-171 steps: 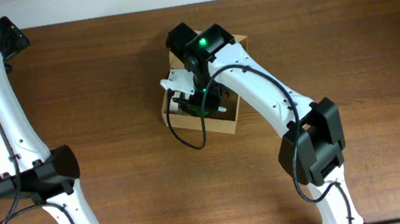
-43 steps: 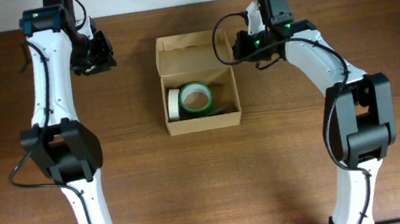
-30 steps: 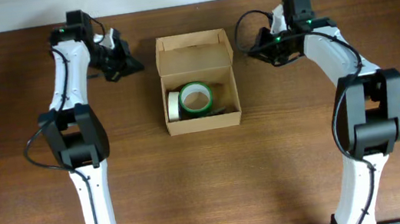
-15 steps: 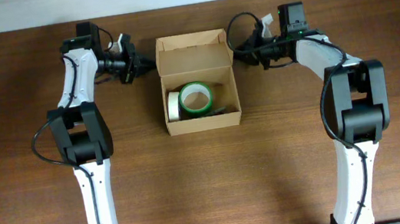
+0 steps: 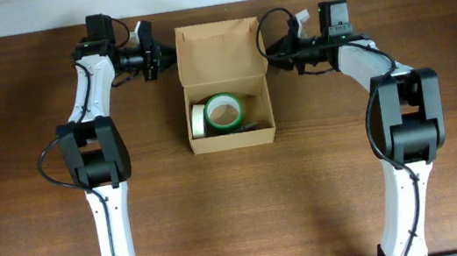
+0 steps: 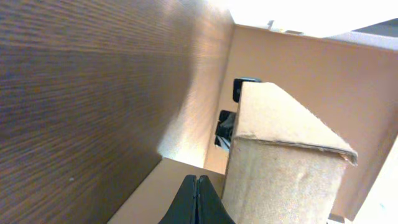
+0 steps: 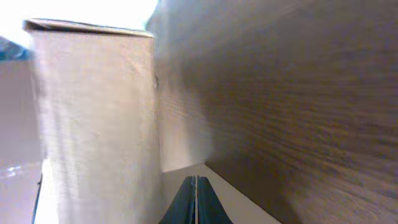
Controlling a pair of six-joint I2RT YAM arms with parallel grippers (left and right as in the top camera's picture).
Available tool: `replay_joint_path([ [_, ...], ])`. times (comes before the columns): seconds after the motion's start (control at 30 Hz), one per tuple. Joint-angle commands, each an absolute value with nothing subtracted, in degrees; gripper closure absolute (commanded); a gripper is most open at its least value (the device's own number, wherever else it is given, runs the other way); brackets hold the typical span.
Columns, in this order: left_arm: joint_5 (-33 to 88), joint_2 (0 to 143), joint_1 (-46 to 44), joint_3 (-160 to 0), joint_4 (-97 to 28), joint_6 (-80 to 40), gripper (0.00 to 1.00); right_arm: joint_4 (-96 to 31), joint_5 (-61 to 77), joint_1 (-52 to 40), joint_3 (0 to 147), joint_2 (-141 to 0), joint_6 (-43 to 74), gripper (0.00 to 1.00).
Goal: Pack container
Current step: 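Fold the lid flaps down over the box with both grippers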
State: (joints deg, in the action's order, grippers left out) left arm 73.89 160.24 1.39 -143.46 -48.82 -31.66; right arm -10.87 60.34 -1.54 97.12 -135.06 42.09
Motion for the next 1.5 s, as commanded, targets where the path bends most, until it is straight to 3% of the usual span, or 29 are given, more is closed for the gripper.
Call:
replay_joint_path([
  [0.0, 76.8, 160.8, 1.4, -144.3, -47.7, -33.0, 0.99, -7.7, 64.8, -1.8, 96.7, -135.4, 42.1, 0.96],
  [0.4, 75.6, 160.8, 1.2, -159.5, -46.5, -35.4, 0.99, -3.0, 66.3, -2.2, 102.2, -133.7, 50.2, 0.96],
  [0.63, 72.6, 160.8, 0.5, -164.7, -53.5, -35.1, 0.98, -5.5, 63.1, -3.9, 105.9, -131.4, 53.7, 0.96],
  [0.93, 56.2, 160.8, -1.1, -172.1, -78.5, -22.3, 0.98, -27.0, 54.9, -6.3, 114.3, -131.2, 48.0, 0.96],
  [1.13, 46.7, 160.8, -2.5, -180.1, -91.1, -18.5, 0.98, -47.7, 45.3, -8.7, 125.3, -131.2, 37.0, 0.96],
  [1.47, 39.1, 154.5, -5.4, -179.8, -96.7, -15.3, 0.98, -73.2, 26.2, -13.2, 144.9, -131.2, 25.7, 0.96],
])
